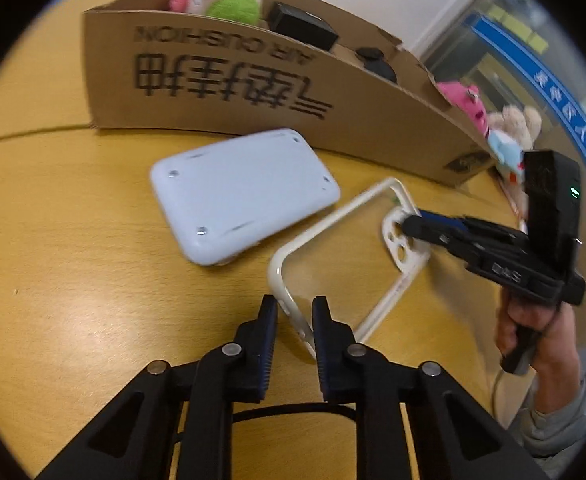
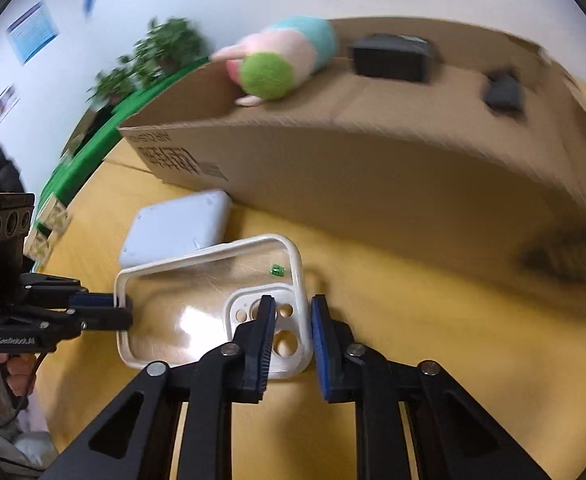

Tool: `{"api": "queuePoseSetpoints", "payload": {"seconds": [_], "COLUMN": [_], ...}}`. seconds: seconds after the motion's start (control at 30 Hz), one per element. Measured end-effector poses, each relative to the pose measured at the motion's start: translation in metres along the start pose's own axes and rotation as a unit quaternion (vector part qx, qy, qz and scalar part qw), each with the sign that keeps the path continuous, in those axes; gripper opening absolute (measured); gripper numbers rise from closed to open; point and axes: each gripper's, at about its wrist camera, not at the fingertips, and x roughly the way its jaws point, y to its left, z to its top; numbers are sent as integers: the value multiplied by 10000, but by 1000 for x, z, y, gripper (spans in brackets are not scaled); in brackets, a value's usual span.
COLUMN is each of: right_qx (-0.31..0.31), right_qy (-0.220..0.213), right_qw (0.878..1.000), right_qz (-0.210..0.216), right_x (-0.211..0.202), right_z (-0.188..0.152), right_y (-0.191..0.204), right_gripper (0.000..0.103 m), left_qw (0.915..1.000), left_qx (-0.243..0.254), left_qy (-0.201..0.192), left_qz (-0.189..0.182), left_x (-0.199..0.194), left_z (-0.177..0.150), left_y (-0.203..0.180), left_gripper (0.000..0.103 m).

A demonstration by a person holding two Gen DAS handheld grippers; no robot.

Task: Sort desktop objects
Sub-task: 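Grasp the phone case rim with the left gripper and lift it, then carry the phone case into the box and open the left gripper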

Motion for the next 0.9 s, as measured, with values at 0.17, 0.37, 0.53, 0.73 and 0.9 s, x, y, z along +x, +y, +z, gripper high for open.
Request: {"api": "queuePoseSetpoints", "payload": {"seconds": [0.17, 0.37, 0.53, 0.73, 0.9], "right_qx": [346, 436, 443, 488, 81], "right_qy": [10, -60, -92, -715, -1657], "right_qw": [9991, 9980, 9976, 9944, 9826], "right_qz": [-235, -458, -523, -609, -839], "right_x": [-27, -39, -38, -73, -131], "right_z": [-36, -48, -44, -31, 21], "right_y": [-3, -8, -6, 0, 16], "right_gripper": [16, 16, 14, 8, 7], "left_qw": [9998, 9992, 9993, 9952, 9835], "left_qx": [126, 309, 350, 729, 1092], "left_qy": [80, 180, 59, -635, -1428], "left_qz": [-112, -155, -109, -137, -177], "left_x": [7, 10, 3, -45, -97], "left_z": [4, 8, 11, 45, 99], "left_y": [-4, -11, -16, -43, -63], "left_gripper": [11, 9, 8, 6, 6]}}
